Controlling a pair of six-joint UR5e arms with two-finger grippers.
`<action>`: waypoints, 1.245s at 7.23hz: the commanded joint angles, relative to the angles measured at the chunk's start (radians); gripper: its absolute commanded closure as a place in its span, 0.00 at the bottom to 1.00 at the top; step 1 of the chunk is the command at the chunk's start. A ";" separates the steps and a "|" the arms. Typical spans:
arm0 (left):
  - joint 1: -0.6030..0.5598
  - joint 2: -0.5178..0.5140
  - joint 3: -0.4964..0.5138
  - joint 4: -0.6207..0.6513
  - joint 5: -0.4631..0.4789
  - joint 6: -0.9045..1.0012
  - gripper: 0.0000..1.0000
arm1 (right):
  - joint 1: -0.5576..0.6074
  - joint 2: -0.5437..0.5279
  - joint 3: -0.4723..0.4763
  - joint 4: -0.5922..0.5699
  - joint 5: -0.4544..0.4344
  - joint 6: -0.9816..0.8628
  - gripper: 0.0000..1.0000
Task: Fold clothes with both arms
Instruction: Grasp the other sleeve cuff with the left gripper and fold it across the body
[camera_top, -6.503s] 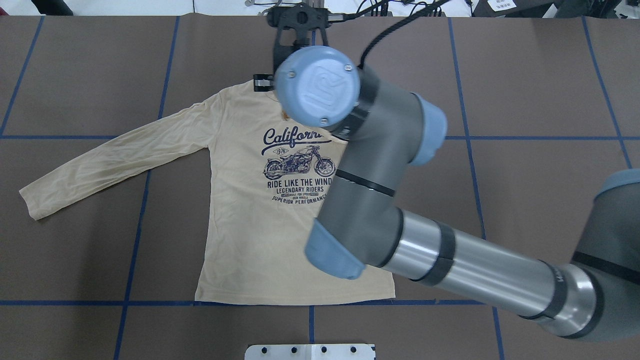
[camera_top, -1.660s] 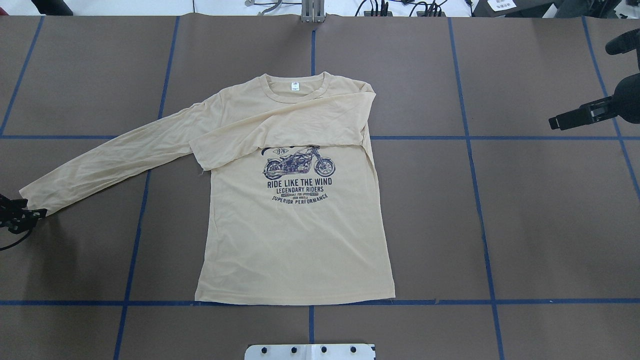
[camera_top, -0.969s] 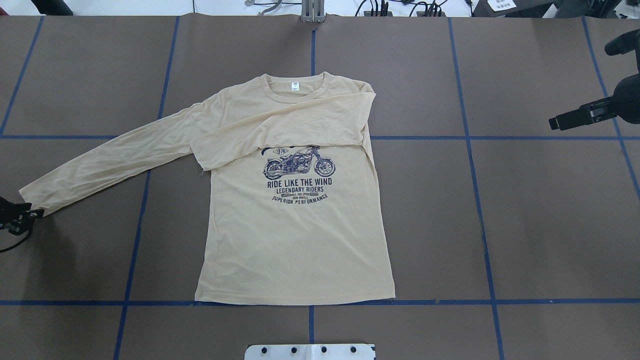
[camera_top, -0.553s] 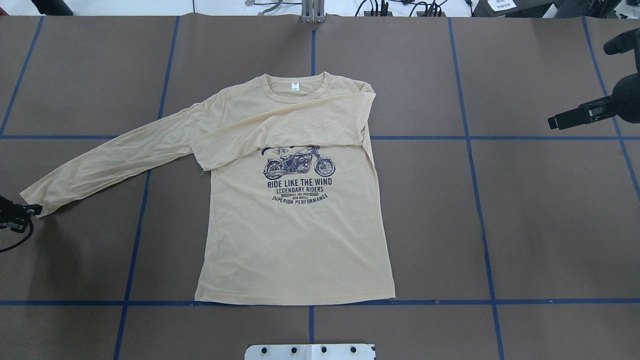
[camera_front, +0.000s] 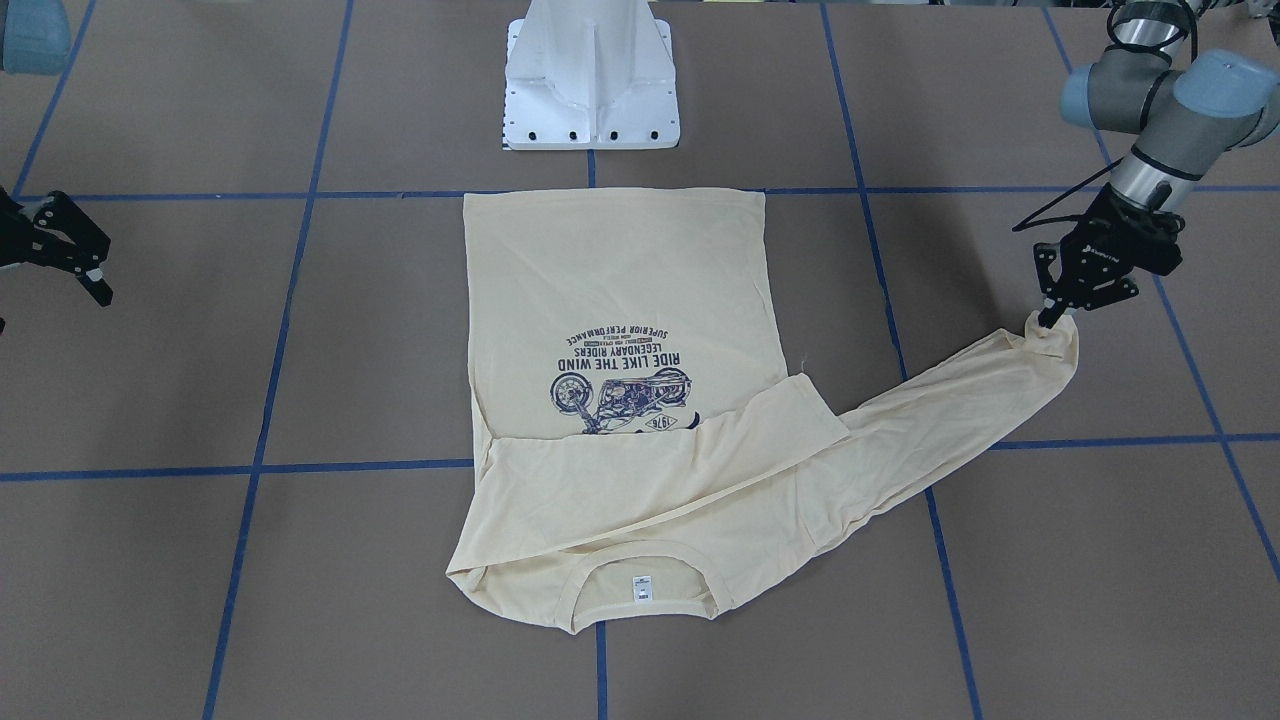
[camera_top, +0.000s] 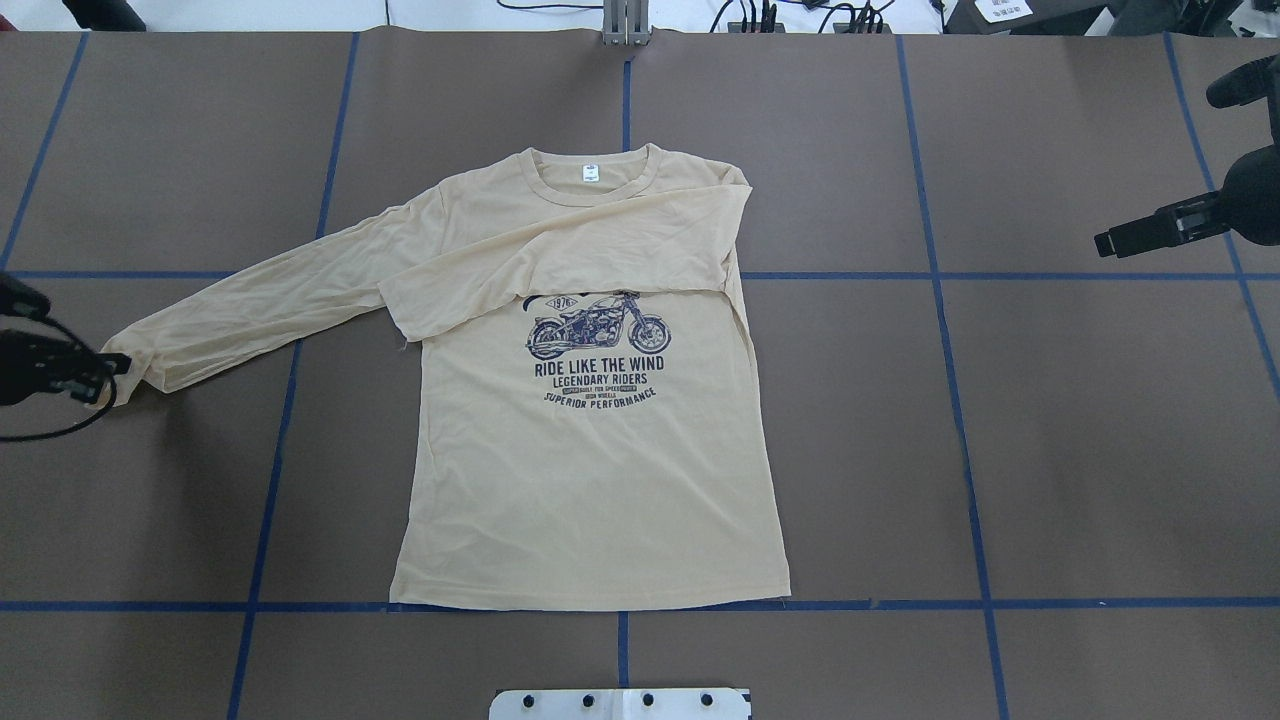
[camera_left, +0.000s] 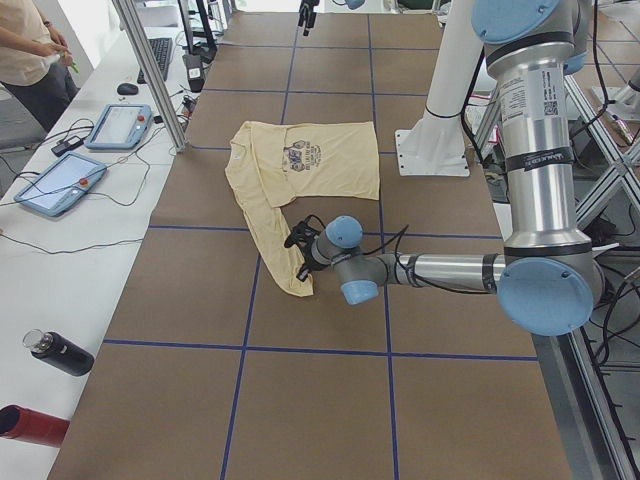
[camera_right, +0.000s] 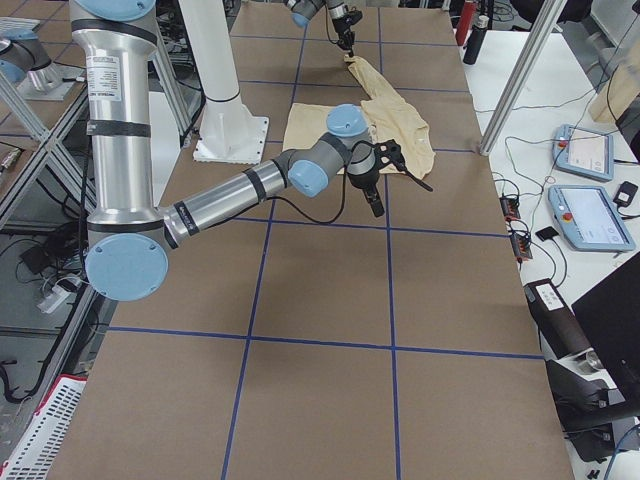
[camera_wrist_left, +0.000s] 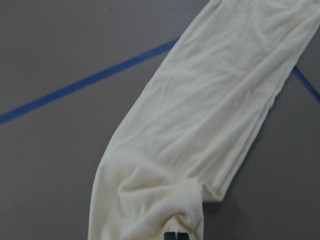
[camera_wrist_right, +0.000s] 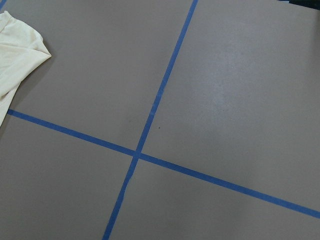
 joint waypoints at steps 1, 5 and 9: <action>-0.041 -0.292 -0.002 0.332 -0.001 0.034 1.00 | 0.000 0.000 0.000 0.000 0.000 0.002 0.00; -0.035 -0.693 -0.002 0.729 -0.003 0.017 1.00 | 0.000 0.003 0.000 0.000 -0.002 0.005 0.00; 0.057 -1.031 0.208 0.884 0.046 -0.183 1.00 | 0.000 0.009 -0.001 0.000 -0.002 0.013 0.00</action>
